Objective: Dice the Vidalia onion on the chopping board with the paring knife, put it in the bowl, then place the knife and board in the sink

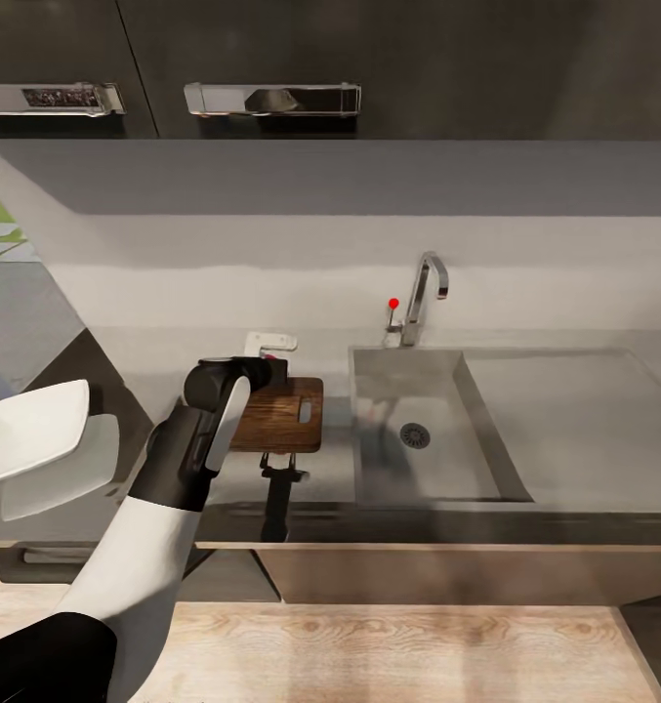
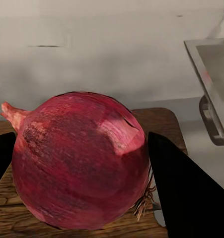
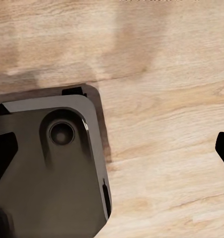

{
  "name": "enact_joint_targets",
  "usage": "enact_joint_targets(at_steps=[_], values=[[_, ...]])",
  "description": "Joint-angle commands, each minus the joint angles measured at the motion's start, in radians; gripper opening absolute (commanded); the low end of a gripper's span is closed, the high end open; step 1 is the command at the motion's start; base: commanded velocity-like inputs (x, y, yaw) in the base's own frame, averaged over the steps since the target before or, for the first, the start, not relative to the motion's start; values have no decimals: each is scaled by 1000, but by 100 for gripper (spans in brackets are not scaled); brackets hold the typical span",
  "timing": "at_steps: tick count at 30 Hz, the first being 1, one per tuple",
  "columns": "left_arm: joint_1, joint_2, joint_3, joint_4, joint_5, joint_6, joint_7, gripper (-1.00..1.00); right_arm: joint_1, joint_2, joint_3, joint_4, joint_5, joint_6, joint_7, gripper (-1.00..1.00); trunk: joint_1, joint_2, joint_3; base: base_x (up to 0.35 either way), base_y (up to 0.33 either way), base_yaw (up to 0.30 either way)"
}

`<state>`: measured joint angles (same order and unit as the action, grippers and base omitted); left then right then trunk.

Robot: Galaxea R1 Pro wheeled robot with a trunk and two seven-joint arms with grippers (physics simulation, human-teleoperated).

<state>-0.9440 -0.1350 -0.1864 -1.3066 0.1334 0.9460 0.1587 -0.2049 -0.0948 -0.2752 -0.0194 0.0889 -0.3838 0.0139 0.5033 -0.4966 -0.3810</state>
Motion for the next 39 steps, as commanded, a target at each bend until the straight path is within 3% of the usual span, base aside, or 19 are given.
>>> enact_joint_targets(at_steps=[1,12,39], values=[[-1,0,-1,1,8,3,8,-100,-1,0,-9,1,9,-4,1,100,0,-1,-1,0,0,135],[-1,0,-1,9,8,3,8,-100,-1,0,-9,2,9,-5,1,100,0,-1,-1,0,0,202],[-1,-4,-7,82,9,3,7,-100,-1,-3,-7,0,11,-3,8,100,0,-1,-6,0,0,8]])
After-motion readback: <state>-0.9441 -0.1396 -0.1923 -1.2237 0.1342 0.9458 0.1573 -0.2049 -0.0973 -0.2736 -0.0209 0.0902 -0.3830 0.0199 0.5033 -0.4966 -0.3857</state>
